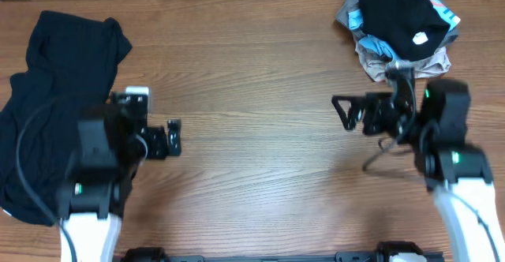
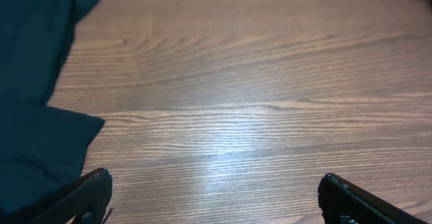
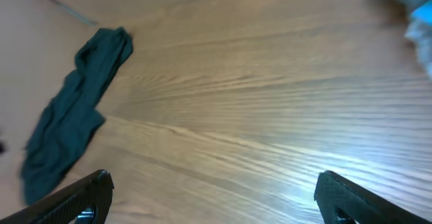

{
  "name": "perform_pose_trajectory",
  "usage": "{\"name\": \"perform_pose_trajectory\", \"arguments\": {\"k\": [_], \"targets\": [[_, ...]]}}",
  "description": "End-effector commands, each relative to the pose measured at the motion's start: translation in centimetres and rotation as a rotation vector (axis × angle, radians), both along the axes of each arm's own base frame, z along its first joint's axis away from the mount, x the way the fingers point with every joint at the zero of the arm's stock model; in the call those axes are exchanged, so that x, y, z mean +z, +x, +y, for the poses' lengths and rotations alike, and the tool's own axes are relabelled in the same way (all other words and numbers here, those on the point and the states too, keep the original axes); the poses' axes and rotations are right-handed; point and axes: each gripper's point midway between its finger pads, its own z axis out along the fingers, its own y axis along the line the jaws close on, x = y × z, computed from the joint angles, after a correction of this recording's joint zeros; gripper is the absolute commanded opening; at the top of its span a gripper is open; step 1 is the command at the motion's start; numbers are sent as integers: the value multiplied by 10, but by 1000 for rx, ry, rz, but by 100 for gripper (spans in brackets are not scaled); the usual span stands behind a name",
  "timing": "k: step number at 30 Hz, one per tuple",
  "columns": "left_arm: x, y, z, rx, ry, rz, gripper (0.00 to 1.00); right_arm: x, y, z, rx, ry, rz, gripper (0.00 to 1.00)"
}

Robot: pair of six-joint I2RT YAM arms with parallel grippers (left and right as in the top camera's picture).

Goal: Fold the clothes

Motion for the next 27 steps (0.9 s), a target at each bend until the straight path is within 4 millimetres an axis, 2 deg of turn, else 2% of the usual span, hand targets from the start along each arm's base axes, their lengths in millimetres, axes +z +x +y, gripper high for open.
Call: {"name": "perform_pose_trajectory", "arguments": {"k": [1, 5, 11, 15, 20, 27], "targets": [[-14, 14, -3, -36, 0, 62, 100, 7, 13, 24, 126, 114, 37, 100], [-53, 29, 7, 0, 36, 178, 100, -9, 21, 42, 244, 232, 97, 100], [-102, 38, 43, 137, 154, 319, 93, -36, 32, 43, 238, 245, 169, 100], [-128, 42, 56, 189, 172, 386, 91, -42, 33, 44, 240, 246, 187, 95], [-146, 45, 77, 274, 162, 421, 91, -47, 32, 50, 236, 208, 192, 93], [-147, 45, 136, 425, 316, 405, 95, -59, 26, 68, 250, 133, 211, 93]]}}
